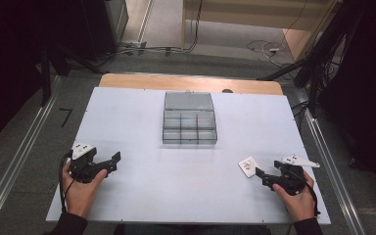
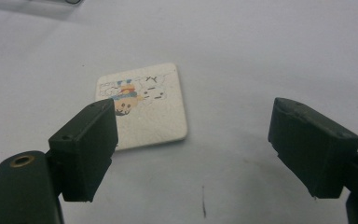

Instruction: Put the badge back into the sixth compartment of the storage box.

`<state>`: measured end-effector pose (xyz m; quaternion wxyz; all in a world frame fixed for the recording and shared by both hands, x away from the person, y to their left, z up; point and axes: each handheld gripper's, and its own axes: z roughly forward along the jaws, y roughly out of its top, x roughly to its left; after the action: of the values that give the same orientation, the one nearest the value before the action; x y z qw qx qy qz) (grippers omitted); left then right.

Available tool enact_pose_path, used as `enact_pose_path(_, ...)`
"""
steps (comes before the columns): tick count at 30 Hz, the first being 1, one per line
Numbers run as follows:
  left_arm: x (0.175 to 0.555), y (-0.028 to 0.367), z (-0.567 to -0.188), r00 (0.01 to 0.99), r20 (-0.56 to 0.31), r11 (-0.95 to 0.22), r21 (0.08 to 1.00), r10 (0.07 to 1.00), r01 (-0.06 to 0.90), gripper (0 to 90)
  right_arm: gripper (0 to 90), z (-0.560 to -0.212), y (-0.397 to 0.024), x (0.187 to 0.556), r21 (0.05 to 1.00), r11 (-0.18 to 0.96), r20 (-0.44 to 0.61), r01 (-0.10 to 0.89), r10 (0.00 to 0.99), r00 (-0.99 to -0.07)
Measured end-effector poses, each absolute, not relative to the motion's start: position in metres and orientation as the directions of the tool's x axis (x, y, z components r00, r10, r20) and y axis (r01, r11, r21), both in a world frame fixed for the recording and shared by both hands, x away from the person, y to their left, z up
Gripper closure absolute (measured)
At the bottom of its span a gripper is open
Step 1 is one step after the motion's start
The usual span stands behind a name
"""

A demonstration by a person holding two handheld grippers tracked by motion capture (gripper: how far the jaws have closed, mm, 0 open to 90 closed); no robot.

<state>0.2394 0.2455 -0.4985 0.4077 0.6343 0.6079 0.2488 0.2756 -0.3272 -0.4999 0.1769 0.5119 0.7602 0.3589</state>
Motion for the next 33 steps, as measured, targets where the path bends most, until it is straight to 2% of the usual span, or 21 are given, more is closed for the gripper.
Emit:
enact_pose_path(8, 0.240, 0.245, -0.499, 0.138, -0.179, 0.070, 0.819, 0.974, 0.570, 10.0, 14.5, -0.501, -0.320, 0.276, 0.719, 0.242, 0.089, 0.651, 0.898, -0.431)
enact_pose_path(20, 0.239, 0.246, -0.498, 0.137, -0.181, 0.073, 0.821, 0.974, 0.566, 10.0, 14.7, -0.510, -0.305, 0.271, 0.772, 0.281, 0.027, 0.570, 0.882, -0.471)
enact_pose_path(33, 0.239, 0.245, -0.499, 0.139, -0.182, 0.072, 0.820, 0.973, 0.567, 10.0, 18.1, -0.512, -0.303, 0.271, 0.765, 0.281, 0.041, 0.580, 0.877, -0.479)
